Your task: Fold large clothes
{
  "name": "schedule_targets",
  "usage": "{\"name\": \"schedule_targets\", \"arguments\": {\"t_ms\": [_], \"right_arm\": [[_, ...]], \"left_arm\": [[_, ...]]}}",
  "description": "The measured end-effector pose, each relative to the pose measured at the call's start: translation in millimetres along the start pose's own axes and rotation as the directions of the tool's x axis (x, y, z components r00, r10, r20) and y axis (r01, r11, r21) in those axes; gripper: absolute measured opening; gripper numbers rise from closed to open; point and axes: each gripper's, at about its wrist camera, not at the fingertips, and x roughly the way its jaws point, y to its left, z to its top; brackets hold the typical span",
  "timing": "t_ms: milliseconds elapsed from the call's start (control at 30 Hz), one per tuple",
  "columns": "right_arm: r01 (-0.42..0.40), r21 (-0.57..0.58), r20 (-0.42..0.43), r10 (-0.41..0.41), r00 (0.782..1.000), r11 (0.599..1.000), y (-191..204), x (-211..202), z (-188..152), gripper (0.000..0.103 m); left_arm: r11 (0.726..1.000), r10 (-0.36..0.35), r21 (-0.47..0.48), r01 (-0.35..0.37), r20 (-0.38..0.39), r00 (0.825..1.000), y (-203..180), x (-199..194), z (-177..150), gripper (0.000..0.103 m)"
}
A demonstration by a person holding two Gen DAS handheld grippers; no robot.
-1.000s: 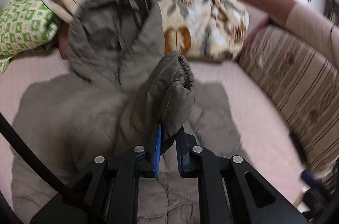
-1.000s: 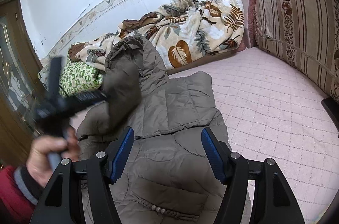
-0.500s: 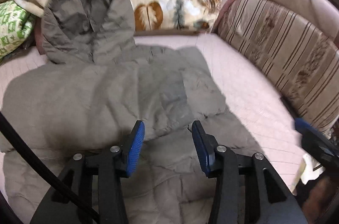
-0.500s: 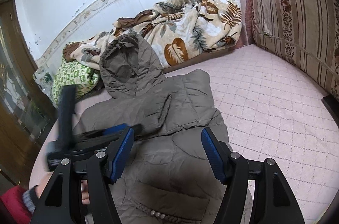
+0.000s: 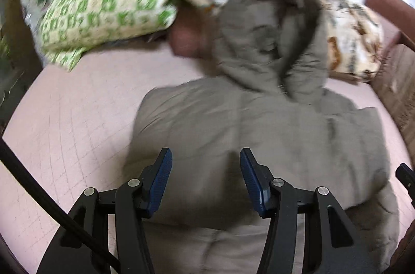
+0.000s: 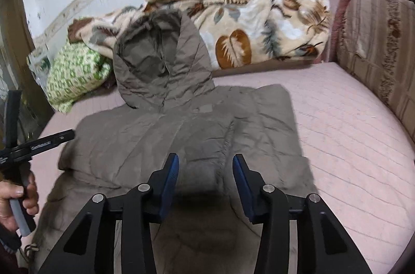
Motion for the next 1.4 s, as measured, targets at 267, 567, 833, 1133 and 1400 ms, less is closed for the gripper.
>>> {"name": "schedule_targets", "arguments": {"t_ms": [267,567,833,1133,1400], "right_arm": [[0.045,-0.016,-0.169,-0.048,0.984,0.999,-10.1,76.4,-6.3,0.045],[0.066,-0.019,-0.218,-0.069,0.973,0.998,-10.3,88.8,-6.2,0.046],[-0.033,-0.029,-0.097,0.030,0.995,0.999,5.5,12.1,6.9,0.048],[-0.092,-0.100,-0.169,0.074,0.983,0.991,23.8,-41.3,-51.9,0.048],[-0.051,-0.115,-0.251,0.020,0.968,0.992,15.0,-61.6,-112.6,0.048]], "left_arm": [[1.000,-0.001,-0.016,0.000,-0.077,0.997,11.9,40.8,-24.0,0.055],[1.000,-0.015,-0.016,0.014,-0.071,0.997,15.2,24.2,-18.1,0.055],[0.996,-0.079,-0.047,0.076,-0.051,0.996,32.8,-52.8,-54.4,0.055],[0.998,-0.053,-0.030,0.049,-0.125,0.991,34.8,-96.7,-141.2,0.055],[0.999,-0.034,-0.042,0.027,-0.174,0.984,31.8,-92.8,-191.6,0.055]]}}
